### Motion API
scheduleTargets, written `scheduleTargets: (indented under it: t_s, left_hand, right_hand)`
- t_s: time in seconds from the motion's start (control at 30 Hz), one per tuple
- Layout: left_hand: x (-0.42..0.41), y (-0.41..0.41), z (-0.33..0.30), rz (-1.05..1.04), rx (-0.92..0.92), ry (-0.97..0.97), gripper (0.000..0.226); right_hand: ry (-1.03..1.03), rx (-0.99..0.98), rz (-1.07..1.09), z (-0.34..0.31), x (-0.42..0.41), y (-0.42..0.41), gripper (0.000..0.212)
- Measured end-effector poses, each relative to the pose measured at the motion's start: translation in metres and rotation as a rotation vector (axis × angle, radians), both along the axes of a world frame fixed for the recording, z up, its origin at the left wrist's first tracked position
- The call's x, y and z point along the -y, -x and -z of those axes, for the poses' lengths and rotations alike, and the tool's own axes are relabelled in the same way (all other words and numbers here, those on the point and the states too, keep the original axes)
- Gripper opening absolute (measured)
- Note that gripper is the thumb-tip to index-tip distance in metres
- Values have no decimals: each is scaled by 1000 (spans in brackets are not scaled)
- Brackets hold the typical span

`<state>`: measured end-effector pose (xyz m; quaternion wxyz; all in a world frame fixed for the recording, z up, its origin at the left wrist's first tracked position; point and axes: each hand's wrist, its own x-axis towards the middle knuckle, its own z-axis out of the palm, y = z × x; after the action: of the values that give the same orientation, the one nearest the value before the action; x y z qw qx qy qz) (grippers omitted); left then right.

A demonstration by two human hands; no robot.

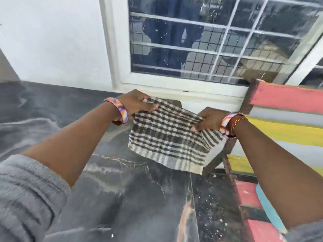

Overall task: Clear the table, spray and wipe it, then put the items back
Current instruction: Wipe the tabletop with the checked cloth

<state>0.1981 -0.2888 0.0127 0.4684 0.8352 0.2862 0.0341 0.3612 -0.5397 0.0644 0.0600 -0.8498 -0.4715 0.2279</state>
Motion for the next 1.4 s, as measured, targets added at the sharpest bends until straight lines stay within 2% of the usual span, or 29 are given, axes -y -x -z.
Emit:
scheduleTargets:
  t_s: [0.07, 0.13, 0.17, 0.23, 0.27, 0.33, 0.37, 0.43, 0.53, 0.6, 0.73, 0.8, 0.87, 0.97, 1.07, 1.13, 1.2, 1.27, 1.33, 1.4]
  left_hand:
    - [31, 20, -59, 39, 190, -57, 13]
    - [6, 26, -78, 77, 312, -83, 32]
    - [-6, 28, -81, 130, 303, -109, 45]
    - [-16, 39, -85, 280, 145, -80, 63]
    - [-14, 43, -87, 390, 33, 5, 68]
    - [-14, 47, -76, 578, -191, 123, 70]
    - [-21, 48, -63, 591, -248, 91, 66]
    - [-38, 49, -36, 445, -241, -12, 51]
    - [-72, 63, 1, 217, -230, -270, 27]
    - [-91, 76, 23, 134, -292, -415, 16]
    - [-110, 95, 58, 59, -366, -500, 37]
    - [-115, 103, 72, 53, -386, -556, 30]
    - [-124, 111, 81, -36, -405, -608, 25]
    - [-140, 115, 86, -212, -392, -660, 21]
    - [-151, 99, 84, -293, -340, -602, 20]
    - [-154, 82, 80, -277, -332, -559, 22]
    - [-157, 61, 73, -214, -351, -537, 32]
    - [-160, 41, 69, -131, -403, -532, 43]
    - [-160, 26, 71, -82, -485, -529, 49]
    - [-158, 10, 77, -51, -577, -527, 61]
  right_hand:
    - [-223, 60, 33, -5, -42, 5, 25]
    - [-470, 117, 67, -9, -78, 10, 14]
    - [-568, 121, 101, -7, -94, 11, 12]
    - [-636, 126, 171, 1, -119, 13, 22]
    - [-576, 140, 178, 9, -124, 10, 30]
    - [-289, 202, 166, 30, -128, 3, 42]
    - [-144, 234, 164, 42, -128, 1, 47]
    - [10, 284, 233, 56, -125, 6, 52]
    - [-82, 260, 400, 70, -138, 33, 37]
    - [-106, 183, 412, 90, -154, 58, 29]
    - [188, 104, 527, 144, -177, 93, 83]
    - [155, 151, 538, 158, -193, 102, 87]
    - [60, 226, 428, 163, -221, 113, 80]
    - [-64, 221, 55, 168, -260, 144, 63]
    - [-155, 200, -285, 171, -252, 168, 55]
    - [-139, 223, -313, 174, -226, 151, 57]
    - [-79, 280, -134, 175, -201, 108, 64]
    - [39, 315, 168, 173, -185, 54, 63]
    - [122, 270, 444, 171, -187, 11, 64]
    - [134, 247, 610, 170, -206, -20, 63]
